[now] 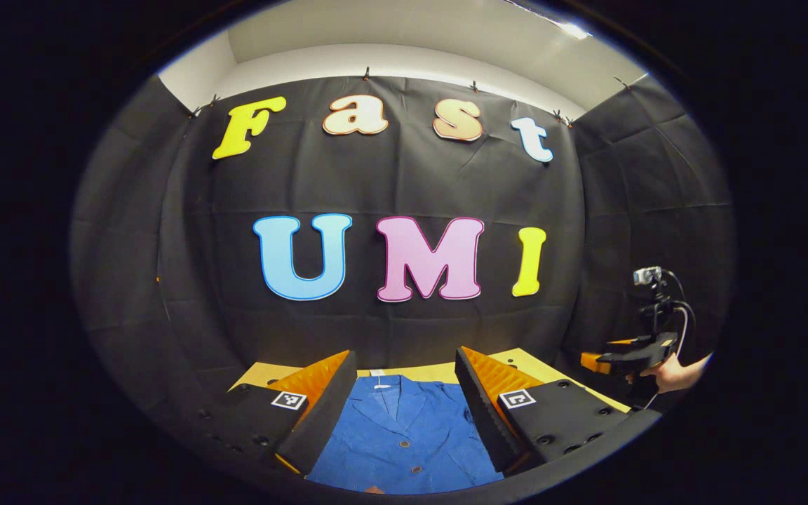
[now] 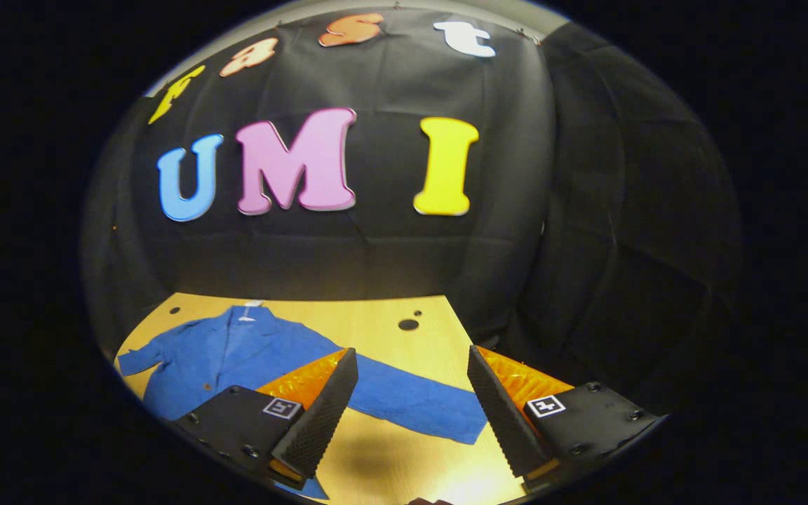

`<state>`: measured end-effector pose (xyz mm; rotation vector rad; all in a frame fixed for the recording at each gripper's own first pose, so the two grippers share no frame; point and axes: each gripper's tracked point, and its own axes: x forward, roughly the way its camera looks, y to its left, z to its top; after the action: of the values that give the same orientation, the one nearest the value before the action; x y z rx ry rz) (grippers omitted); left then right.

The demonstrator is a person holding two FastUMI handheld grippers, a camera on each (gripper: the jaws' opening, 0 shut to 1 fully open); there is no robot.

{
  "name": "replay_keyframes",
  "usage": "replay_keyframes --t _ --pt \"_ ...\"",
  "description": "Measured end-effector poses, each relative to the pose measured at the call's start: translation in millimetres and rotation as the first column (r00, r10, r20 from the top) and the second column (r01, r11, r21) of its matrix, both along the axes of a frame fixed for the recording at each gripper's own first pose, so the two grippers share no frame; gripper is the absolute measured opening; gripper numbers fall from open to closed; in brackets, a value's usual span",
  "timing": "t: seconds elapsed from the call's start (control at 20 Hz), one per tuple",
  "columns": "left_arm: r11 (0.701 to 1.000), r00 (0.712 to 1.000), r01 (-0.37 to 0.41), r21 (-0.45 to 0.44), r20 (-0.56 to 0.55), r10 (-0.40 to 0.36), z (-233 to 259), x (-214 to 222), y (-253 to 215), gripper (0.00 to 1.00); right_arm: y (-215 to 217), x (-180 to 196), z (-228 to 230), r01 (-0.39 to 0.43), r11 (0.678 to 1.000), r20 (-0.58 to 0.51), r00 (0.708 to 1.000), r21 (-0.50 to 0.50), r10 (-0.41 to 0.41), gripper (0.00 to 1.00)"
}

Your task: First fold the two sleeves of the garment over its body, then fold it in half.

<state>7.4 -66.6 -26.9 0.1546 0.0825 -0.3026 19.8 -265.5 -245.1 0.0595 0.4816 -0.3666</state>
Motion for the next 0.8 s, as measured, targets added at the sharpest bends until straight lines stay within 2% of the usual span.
replay_keyframes --t 0.05,0.1,0.15,0.3,0.4,0.45,0.5,0.55,0.7,0.8 --pt "1.0 1.0 -0.009 0.011 0.0 0.009 1.3 1.4 -0.4 0.82 -9.6 1.1 -19.9 0.027 0.999 -0.038 0.999 0.029 -0.026 0.91" --pt "1.0 1.0 -0.017 0.017 0.006 0.017 1.9 1.8 -0.2 0.82 -16.8 -0.8 -38.1 0.058 0.997 -0.074 0.996 0.055 -0.054 0.91" --pt "1.0 1.0 -0.025 0.019 0.01 0.025 4.5 2.8 -0.9 0.82 -25.6 -0.1 -57.2 0.082 0.993 -0.115 0.991 0.083 -0.072 1.0" --pt "0.998 0.998 -0.058 0.023 0.003 0.058 1.1 4.3 1.3 0.82 -45.3 1.0 -99.7 0.135 0.984 -0.221 0.969 0.12 -0.106 1.0" --pt "0.997 0.997 -0.078 0.02 -0.012 0.078 -2.7 6.4 2.7 0.82 -51.7 -10.5 -124.8 0.181 0.969 -0.344 0.932 0.168 -0.115 1.0" --pt "0.996 0.996 -0.085 0.014 -0.018 0.086 -2.9 7.7 3.1 0.82 -56.4 -11.3 -143.0 0.213 0.957 -0.387 0.914 0.197 -0.124 0.94" --pt "0.996 0.996 -0.092 0.008 -0.022 0.092 -4.3 7.8 3.5 0.82 -55.9 -13.9 -152.3 0.246 0.941 -0.425 0.896 0.231 -0.13 0.94" --pt "0.995 0.995 -0.098 0.003 -0.023 0.098 -3.5 8.9 3.5 0.82 -56.7 -17.8 -164.8 0.283 0.923 -0.476 0.869 0.259 -0.133 1.0" --pt "0.994 0.994 -0.11 -0.002 -0.027 0.11 -5.2 8.2 6.2 0.82 -63.3 -21.2 -188.7 0.356 0.896 -0.555 0.816 0.265 -0.161 0.99" --pt "0.994 0.993 -0.111 0.004 -0.028 0.111 -5.6 8.8 7.0 0.82 -65.6 -21.6 -195.1 0.376 0.89 -0.574 0.8 0.256 -0.173 0.99"
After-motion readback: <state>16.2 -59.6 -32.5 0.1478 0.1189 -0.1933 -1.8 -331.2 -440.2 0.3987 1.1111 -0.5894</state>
